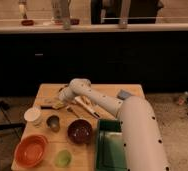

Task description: Place eraser in purple bowl

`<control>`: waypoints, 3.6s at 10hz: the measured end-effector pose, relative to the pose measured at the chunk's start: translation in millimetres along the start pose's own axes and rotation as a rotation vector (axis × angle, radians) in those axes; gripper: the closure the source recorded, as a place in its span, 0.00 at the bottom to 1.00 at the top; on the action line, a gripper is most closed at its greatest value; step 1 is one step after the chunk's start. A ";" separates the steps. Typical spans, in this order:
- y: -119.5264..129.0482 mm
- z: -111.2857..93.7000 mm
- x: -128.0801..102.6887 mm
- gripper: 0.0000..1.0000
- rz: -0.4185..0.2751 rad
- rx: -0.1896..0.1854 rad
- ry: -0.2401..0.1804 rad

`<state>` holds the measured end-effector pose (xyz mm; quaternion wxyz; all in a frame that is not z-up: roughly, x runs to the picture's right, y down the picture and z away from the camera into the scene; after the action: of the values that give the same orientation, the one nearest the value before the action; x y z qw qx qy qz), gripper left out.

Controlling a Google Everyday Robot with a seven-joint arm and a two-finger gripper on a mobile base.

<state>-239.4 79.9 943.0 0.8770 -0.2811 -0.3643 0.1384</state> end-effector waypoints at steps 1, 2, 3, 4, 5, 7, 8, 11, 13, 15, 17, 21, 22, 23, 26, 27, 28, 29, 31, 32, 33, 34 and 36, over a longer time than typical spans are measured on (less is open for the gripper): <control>-0.9 -2.2 -2.5 0.94 -0.006 0.003 -0.004; -2.0 -4.9 -5.5 0.94 -0.011 0.008 -0.010; -3.2 -7.9 -7.2 0.94 -0.014 0.013 -0.014; -4.9 -12.4 -10.2 0.94 -0.020 0.022 -0.020; -5.9 -15.4 -12.2 0.94 -0.023 0.028 -0.025; -10.2 -26.6 -16.9 0.94 -0.030 0.053 -0.039; -12.6 -34.8 -18.3 0.94 -0.031 0.069 -0.049; -19.9 -75.9 -26.4 0.94 -0.048 0.133 -0.162; -21.3 -100.5 -31.4 0.94 -0.083 0.144 -0.237; -21.8 -113.2 -31.2 0.94 -0.133 0.113 -0.280; -22.9 -126.1 -28.6 0.94 -0.178 0.076 -0.310; -20.7 -150.5 -22.9 0.94 -0.295 -0.044 -0.344; -20.3 -156.1 -21.6 0.94 -0.313 -0.056 -0.345; -14.8 -161.4 -21.1 0.94 -0.343 -0.087 -0.346; 2.9 -179.2 -12.6 0.94 -0.386 -0.138 -0.332; 11.7 -180.8 -12.8 0.94 -0.400 -0.160 -0.321; 21.5 -178.2 -15.1 0.94 -0.409 -0.186 -0.310; 25.4 -175.6 -17.4 0.94 -0.413 -0.198 -0.307; 24.5 -178.0 -14.7 0.94 -0.409 -0.193 -0.305; 24.6 -177.4 -15.1 0.94 -0.410 -0.194 -0.305; 25.0 -176.3 -16.3 0.94 -0.411 -0.196 -0.306; 24.7 -176.7 -16.1 0.94 -0.411 -0.197 -0.306; 26.8 -171.7 -16.9 0.94 -0.421 -0.239 -0.308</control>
<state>-129.1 26.5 818.6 0.7814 -0.2765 -0.5572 -0.0497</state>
